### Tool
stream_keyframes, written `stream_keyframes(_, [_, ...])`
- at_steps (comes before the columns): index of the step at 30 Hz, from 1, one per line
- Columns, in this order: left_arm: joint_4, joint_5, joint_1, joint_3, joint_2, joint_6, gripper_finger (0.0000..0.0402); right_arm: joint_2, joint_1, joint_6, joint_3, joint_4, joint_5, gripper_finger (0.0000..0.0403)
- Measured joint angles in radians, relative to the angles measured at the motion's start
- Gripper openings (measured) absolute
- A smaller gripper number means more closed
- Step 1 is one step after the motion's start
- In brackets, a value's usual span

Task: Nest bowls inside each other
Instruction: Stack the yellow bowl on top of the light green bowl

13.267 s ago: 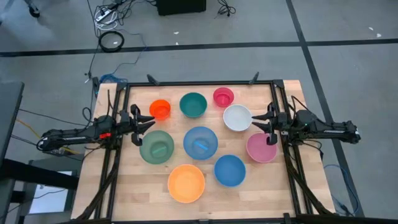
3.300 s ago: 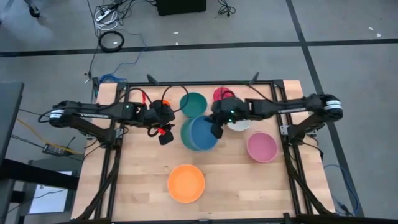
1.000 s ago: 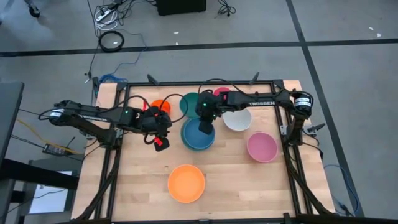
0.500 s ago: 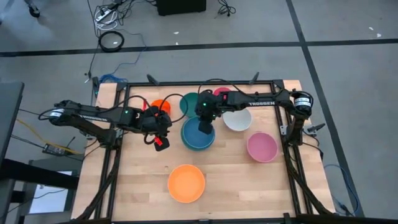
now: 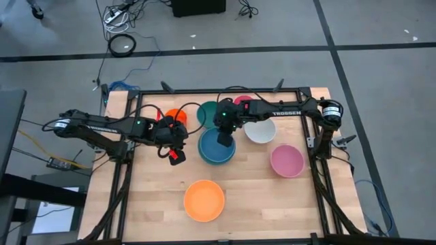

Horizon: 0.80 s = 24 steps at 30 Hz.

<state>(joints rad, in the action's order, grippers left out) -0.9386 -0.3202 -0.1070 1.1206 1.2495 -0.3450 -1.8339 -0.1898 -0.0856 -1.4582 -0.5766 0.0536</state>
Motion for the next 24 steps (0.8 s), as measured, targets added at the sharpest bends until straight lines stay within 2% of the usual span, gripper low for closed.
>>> stream_keyframes(21, [-0.002,0.0,0.0,0.0,0.0,0.0,0.0121,0.0,0.0,0.001,0.0,-0.002,0.0,0.0001])
stream_keyframes(24, [-0.009,0.0,0.0,0.0,0.0,0.0,0.0121,0.024,0.013,0.001,0.0,-0.046,0.005,0.0])
